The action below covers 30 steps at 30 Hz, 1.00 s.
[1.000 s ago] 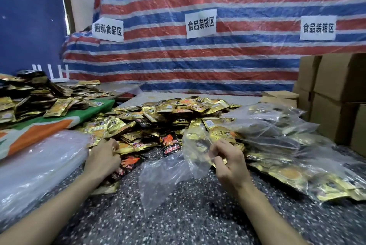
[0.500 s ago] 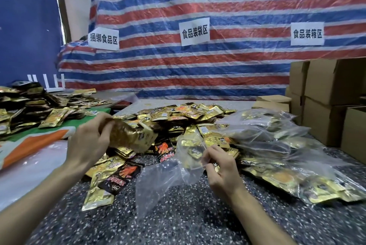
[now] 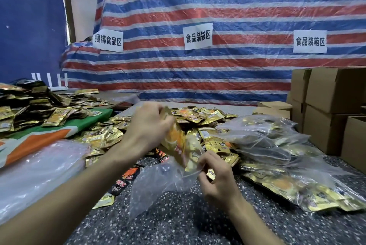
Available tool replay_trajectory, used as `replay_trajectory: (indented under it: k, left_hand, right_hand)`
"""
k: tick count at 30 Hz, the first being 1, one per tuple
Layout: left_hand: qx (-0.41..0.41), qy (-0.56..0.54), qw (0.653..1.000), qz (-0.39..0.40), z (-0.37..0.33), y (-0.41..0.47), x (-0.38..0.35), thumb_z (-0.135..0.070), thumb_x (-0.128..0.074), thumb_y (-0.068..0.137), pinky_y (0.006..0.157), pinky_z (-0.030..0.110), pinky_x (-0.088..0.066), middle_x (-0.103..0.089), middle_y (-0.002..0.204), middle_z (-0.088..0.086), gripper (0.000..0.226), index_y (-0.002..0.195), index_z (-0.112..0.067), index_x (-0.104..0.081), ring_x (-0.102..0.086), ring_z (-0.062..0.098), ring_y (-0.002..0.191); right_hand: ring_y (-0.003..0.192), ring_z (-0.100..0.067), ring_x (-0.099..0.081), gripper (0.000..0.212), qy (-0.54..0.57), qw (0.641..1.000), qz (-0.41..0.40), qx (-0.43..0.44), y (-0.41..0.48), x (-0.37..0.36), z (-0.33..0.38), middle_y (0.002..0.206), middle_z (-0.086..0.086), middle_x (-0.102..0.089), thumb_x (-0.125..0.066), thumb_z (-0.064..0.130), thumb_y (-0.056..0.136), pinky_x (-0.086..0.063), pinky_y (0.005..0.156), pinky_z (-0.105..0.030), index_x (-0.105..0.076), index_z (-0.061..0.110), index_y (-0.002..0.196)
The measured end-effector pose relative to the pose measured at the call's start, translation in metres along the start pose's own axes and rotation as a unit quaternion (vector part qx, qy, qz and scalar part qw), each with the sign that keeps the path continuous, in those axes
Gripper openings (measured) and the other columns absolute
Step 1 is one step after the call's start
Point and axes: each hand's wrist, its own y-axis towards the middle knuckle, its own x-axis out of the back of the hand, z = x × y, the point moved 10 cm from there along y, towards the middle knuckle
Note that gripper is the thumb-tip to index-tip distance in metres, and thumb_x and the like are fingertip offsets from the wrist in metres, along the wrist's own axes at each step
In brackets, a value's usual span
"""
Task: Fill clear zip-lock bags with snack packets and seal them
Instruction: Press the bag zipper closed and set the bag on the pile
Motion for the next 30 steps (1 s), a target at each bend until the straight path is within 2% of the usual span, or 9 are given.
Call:
replay_trajectory:
  k: [5, 10, 13, 16, 19, 22, 24, 26, 30]
  left_hand:
    - [0.017, 0.024, 0.999, 0.042, 0.003, -0.006, -0.023, -0.014, -0.071, 0.084, 0.048, 0.015, -0.047, -0.068, 0.071, -0.003, 0.017, 0.069, -0.02, -0.066, -0.06, 0.003, 0.063]
    - [0.035, 0.042, 0.997, 0.047, -0.006, -0.008, -0.035, -0.032, -0.071, 0.079, 0.068, 0.037, -0.058, -0.069, 0.07, -0.005, 0.014, 0.072, -0.02, -0.071, -0.066, 0.017, 0.072]
    - [0.073, -0.009, 0.994, 0.076, 0.001, -0.005, -0.046, -0.032, -0.073, 0.078, 0.073, 0.036, -0.057, -0.069, 0.076, -0.004, 0.011, 0.072, -0.023, -0.069, -0.067, 0.02, 0.079]
    - [0.14, -0.078, 0.974, 0.161, 0.018, -0.01, -0.07, -0.024, -0.071, 0.085, 0.077, 0.035, -0.056, -0.071, 0.088, 0.003, 0.006, 0.081, -0.022, -0.067, -0.068, 0.02, 0.084]
    - [0.203, -0.111, 0.948, 0.22, 0.035, -0.023, -0.087, -0.029, -0.065, 0.093, 0.063, 0.027, -0.054, -0.07, 0.088, 0.004, 0.014, 0.096, -0.015, -0.064, -0.067, 0.016, 0.073]
    - [0.255, -0.132, 0.924, 0.252, 0.043, -0.031, -0.092, -0.028, -0.07, 0.091, 0.051, 0.026, -0.048, -0.069, 0.077, 0.005, 0.021, 0.086, -0.009, -0.063, -0.063, 0.019, 0.063]
    - [0.25, -0.124, 0.921, 0.271, 0.04, -0.028, -0.088, -0.015, -0.076, 0.084, 0.047, 0.026, -0.044, -0.068, 0.069, 0.005, 0.014, 0.08, -0.005, -0.067, -0.061, 0.019, 0.061]
    - [0.219, -0.104, 0.931, 0.271, 0.032, -0.02, -0.08, -0.005, -0.08, 0.077, 0.042, 0.022, -0.044, -0.071, 0.07, 0.002, 0.012, 0.085, -0.005, -0.072, -0.065, 0.012, 0.057]
    - [0.103, -0.013, 0.986, 0.134, 0.005, 0.005, -0.048, -0.008, -0.091, 0.061, 0.049, 0.02, -0.047, -0.068, 0.08, 0.001, 0.031, 0.083, -0.014, -0.07, -0.065, 0.013, 0.071]
  right_hand:
    - [0.078, 0.001, -0.051, 0.011, -0.011, 0.999, -0.021, 0.033, 0.0, 0.005, 0.005, 0.083, 0.003, -0.056, -0.059, -0.002, 0.076, -0.044, 0.072, -0.01, -0.058, 0.007, 0.081]
    - [0.092, -0.009, -0.061, 0.011, -0.001, 0.996, -0.035, 0.079, 0.0, 0.006, 0.018, 0.098, 0.001, -0.06, -0.064, 0.003, 0.081, -0.052, 0.079, -0.02, -0.063, 0.005, 0.092]
    - [0.097, -0.012, -0.061, 0.015, -0.006, 0.993, -0.077, 0.09, -0.001, 0.015, 0.018, 0.103, 0.0, -0.06, -0.067, -0.005, 0.082, -0.053, 0.079, -0.023, -0.065, 0.004, 0.094]
    - [0.1, -0.012, -0.061, 0.016, -0.016, 0.989, -0.114, 0.098, -0.001, 0.023, 0.019, 0.103, -0.004, -0.062, -0.072, -0.006, 0.08, -0.054, 0.082, -0.024, -0.067, 0.001, 0.094]
    - [0.101, -0.01, -0.061, 0.01, -0.018, 0.986, -0.13, 0.103, -0.001, 0.028, 0.023, 0.102, -0.007, -0.063, -0.071, 0.004, 0.082, -0.053, 0.085, -0.022, -0.068, 0.0, 0.091]
    - [0.101, -0.01, -0.061, 0.011, -0.013, 0.985, -0.14, 0.103, -0.002, 0.032, 0.023, 0.101, -0.007, -0.063, -0.072, -0.002, 0.08, -0.052, 0.086, -0.021, -0.068, -0.001, 0.09]
    - [0.1, -0.012, -0.061, 0.02, -0.017, 0.984, -0.148, 0.1, -0.001, 0.035, 0.022, 0.101, -0.008, -0.063, -0.076, -0.01, 0.075, -0.052, 0.085, -0.021, -0.068, -0.001, 0.091]
    - [0.098, -0.015, -0.062, 0.025, -0.021, 0.982, -0.162, 0.091, -0.001, 0.039, 0.02, 0.1, -0.009, -0.063, -0.076, -0.016, 0.073, -0.055, 0.082, -0.025, -0.067, -0.001, 0.091]
    - [0.094, -0.018, -0.062, 0.014, -0.014, 0.979, -0.185, 0.089, -0.001, 0.046, 0.018, 0.096, -0.009, -0.062, -0.068, -0.013, 0.079, -0.054, 0.081, -0.025, -0.066, -0.002, 0.088]
